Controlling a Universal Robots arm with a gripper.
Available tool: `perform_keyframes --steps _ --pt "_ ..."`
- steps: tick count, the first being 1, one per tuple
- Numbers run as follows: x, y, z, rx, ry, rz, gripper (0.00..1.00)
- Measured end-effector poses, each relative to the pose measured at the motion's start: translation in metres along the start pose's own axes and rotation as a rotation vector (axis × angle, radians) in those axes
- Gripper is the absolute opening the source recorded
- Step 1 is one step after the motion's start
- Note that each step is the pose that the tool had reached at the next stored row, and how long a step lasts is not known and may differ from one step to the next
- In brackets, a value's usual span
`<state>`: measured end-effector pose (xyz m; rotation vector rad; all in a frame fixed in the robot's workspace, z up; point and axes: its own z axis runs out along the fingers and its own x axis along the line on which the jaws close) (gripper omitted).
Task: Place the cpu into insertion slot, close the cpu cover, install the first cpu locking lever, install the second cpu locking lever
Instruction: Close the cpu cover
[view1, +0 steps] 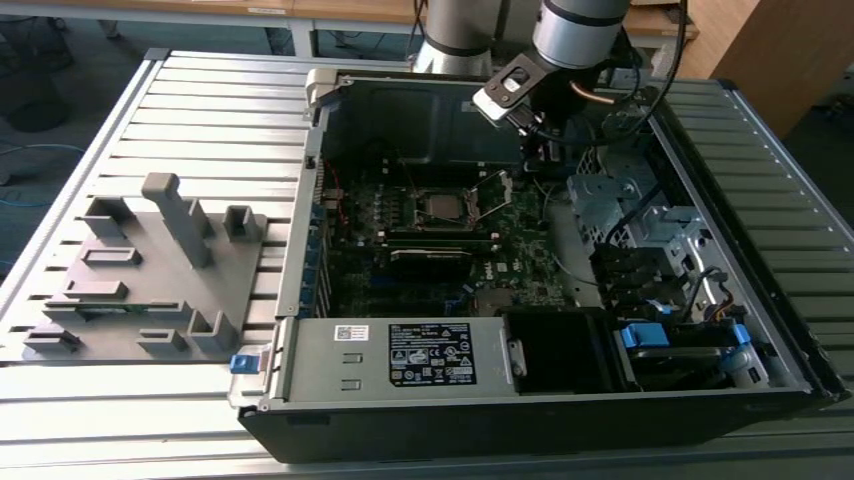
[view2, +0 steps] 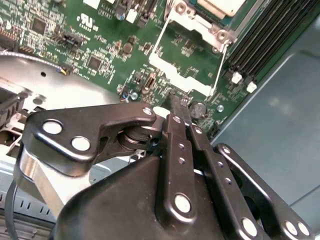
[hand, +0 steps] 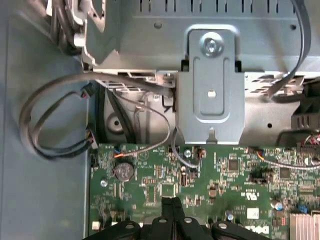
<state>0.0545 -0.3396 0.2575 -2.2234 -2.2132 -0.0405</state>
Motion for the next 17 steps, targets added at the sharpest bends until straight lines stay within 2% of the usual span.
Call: perform_keyframes --steps 10,17 --pt "-0.0004 0.0011 0.0143 0.0000 -0.0002 0.001 0.10" --pt "-0.0004 -0.0001 0.0161 0.0000 -0.0001 0.001 0.10"
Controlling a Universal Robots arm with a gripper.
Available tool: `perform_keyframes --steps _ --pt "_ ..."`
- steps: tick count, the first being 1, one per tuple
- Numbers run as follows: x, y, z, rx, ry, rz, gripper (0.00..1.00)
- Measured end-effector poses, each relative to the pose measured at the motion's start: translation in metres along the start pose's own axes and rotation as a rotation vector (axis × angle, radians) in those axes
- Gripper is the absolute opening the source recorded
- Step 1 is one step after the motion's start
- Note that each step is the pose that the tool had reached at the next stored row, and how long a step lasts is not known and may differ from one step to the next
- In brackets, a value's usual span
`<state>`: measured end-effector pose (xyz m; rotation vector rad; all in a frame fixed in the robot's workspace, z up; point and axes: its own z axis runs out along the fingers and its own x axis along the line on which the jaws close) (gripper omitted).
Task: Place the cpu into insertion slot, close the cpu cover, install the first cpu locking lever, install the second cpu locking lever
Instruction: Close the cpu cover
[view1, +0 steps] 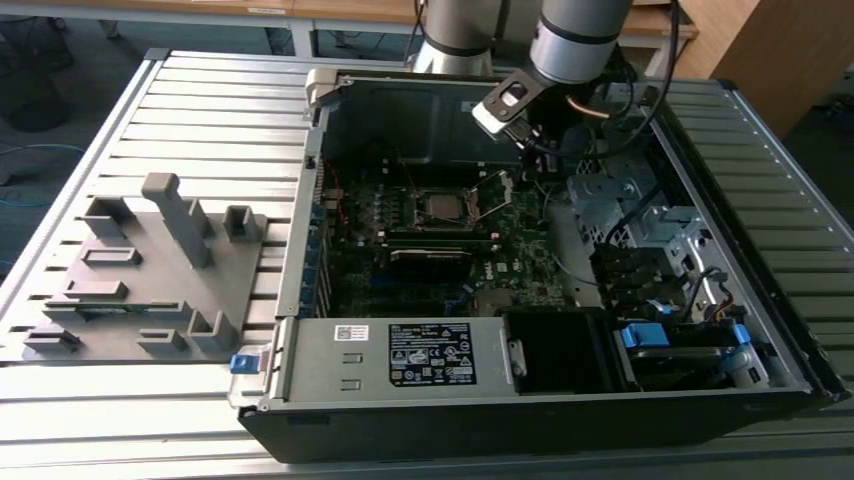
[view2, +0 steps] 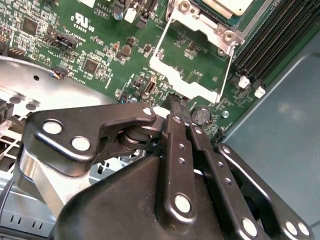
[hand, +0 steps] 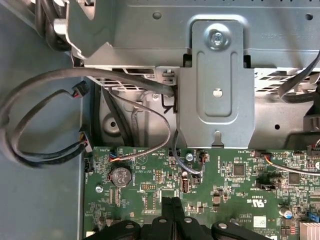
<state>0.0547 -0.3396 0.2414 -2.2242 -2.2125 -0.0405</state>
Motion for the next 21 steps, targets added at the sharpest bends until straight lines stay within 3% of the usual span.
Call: perform_keyframes --steps 8,21 --pt "-0.0001 -0.0126 0.0010 0.0000 -0.0001 0.000 0.10" --pt "-0.0003 -0.0449 0.0025 0.0000 -0.0003 0.000 0.10"
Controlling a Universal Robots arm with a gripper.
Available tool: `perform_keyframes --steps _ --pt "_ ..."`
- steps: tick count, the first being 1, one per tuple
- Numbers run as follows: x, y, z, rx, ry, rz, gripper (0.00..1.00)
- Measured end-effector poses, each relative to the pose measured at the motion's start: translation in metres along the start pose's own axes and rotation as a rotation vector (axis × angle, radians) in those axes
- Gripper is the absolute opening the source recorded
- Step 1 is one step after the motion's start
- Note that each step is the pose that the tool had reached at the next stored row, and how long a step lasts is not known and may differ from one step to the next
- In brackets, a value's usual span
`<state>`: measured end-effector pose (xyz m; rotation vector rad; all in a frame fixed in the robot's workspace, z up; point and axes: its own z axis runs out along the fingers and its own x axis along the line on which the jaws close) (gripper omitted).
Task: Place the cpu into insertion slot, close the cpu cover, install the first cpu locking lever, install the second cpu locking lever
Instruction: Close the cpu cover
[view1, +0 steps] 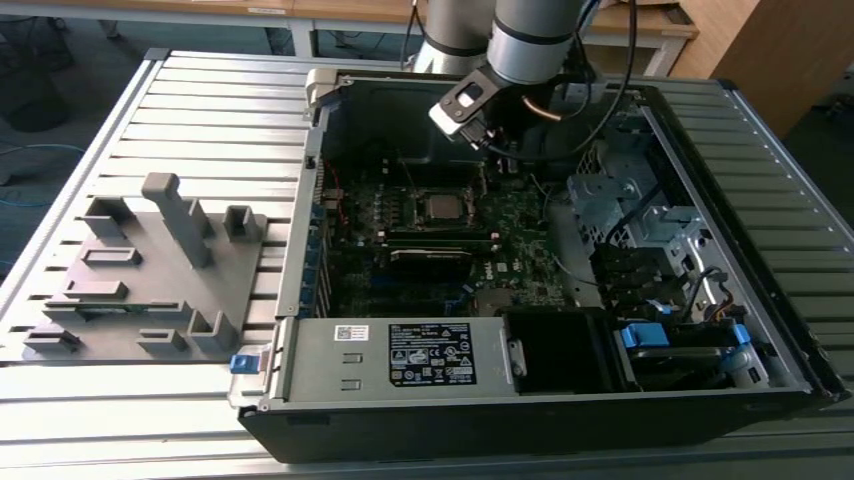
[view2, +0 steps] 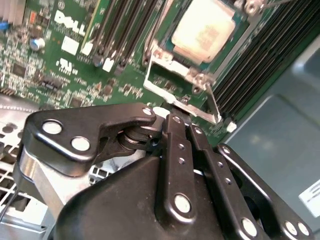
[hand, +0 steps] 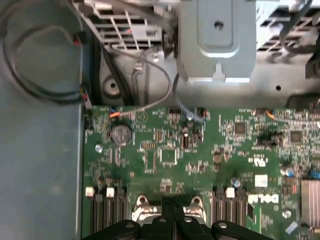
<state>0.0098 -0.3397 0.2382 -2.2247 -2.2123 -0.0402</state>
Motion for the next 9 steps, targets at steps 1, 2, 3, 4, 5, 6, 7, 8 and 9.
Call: perform_keyframes --steps 1,2,3,4,5,6,7,8,9 --pt "0.0000 -0.0024 0.0002 0.0000 0.0001 0.000 0.10" --pt "0.0000 -0.0048 0.0005 0.0000 0.0002 0.000 0.10" --pt "-0.0001 -0.0073 0.0007 -0.0001 0.0002 0.000 0.10" --pt "-0.0001 -0.0100 0.0009 -0.0001 0.0001 0.000 0.10" --pt "-0.0001 -0.0129 0.0011 0.0000 0.0001 0.000 0.10" --pt "-0.0001 -0.0156 0.0013 -0.0001 0.0002 0.000 0.10" --pt "-0.0001 -0.0183 0.0016 0.0000 0.0001 0.000 0.10" --pt "-0.0002 -0.0210 0.0018 -0.0001 0.0002 0.000 0.10" --pt "-0.0002 -0.0236 0.0021 0.0000 0.0001 0.000 0.10"
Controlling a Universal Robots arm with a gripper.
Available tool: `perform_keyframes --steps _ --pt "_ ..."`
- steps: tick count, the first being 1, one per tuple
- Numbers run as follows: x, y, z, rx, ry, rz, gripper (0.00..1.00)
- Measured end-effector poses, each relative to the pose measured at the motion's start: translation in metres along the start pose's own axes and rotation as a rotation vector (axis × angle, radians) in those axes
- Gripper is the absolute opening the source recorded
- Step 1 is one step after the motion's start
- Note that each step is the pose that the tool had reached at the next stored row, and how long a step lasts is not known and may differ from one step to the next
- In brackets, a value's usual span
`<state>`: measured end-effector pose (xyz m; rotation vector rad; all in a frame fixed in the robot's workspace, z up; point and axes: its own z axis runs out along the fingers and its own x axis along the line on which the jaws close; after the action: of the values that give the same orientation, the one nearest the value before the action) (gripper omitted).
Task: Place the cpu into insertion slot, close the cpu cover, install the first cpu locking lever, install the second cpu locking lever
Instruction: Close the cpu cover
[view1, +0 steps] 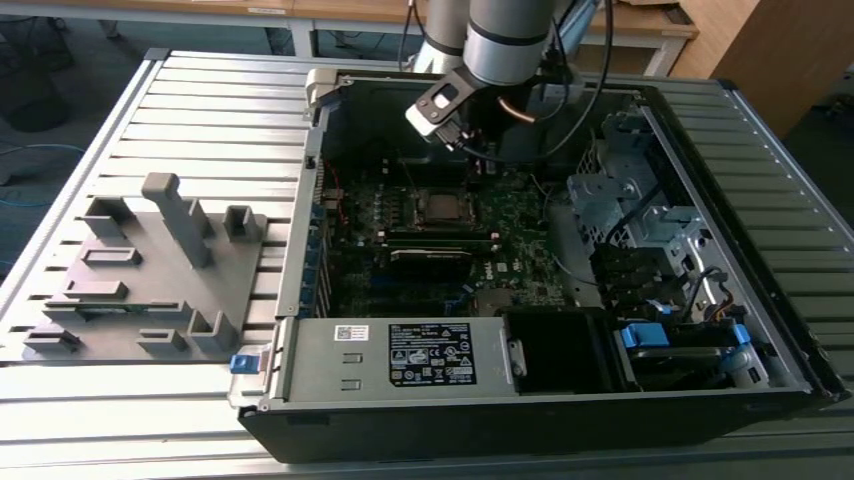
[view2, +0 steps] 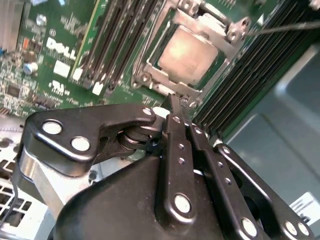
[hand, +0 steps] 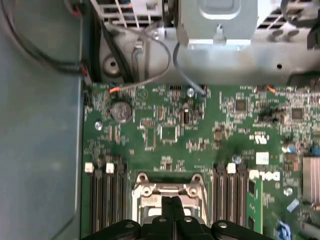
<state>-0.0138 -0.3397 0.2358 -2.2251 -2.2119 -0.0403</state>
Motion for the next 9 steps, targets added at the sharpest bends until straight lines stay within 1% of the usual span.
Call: perform_keyframes --steps 3,5,9 --pt "0.0000 -0.0066 0.0007 0.0000 0.0000 0.000 0.10" --pt "-0.0001 -0.0096 0.0010 0.0000 0.0000 0.001 0.10" --pt "-0.0001 -0.0123 0.0013 0.0000 0.0000 0.001 0.10"
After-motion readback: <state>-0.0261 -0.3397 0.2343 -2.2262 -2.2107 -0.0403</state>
